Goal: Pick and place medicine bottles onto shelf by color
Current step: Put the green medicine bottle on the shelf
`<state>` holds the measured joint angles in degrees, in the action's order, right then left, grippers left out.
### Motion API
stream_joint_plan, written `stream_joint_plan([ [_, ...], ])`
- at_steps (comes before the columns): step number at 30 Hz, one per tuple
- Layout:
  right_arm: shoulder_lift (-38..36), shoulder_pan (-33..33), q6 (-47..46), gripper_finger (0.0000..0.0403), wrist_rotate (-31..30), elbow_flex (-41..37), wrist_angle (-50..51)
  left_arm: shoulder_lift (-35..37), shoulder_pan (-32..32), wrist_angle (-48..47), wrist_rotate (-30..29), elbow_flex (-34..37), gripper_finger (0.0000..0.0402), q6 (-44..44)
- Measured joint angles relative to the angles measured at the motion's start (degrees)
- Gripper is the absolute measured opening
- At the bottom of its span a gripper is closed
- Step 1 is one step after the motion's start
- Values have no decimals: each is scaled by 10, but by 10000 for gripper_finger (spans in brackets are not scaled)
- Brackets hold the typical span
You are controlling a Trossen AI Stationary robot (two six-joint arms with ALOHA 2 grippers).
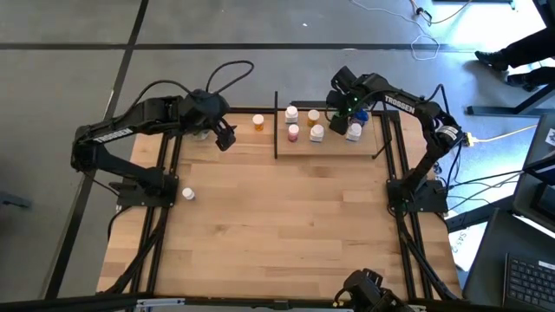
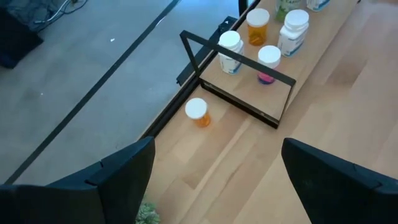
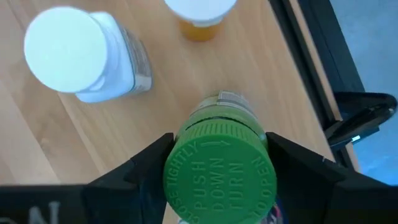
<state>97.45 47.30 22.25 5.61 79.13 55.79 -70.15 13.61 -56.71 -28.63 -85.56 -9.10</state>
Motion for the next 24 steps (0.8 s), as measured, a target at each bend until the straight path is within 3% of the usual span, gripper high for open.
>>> stream_joint_plan([
  [14, 0, -1, -7, 255, -30, -11, -22, 0, 0, 8, 0, 0, 346, 0],
  [24, 0, -1, -1, 245, -30, -11, -15, 0, 0, 7, 0, 0, 346, -25],
])
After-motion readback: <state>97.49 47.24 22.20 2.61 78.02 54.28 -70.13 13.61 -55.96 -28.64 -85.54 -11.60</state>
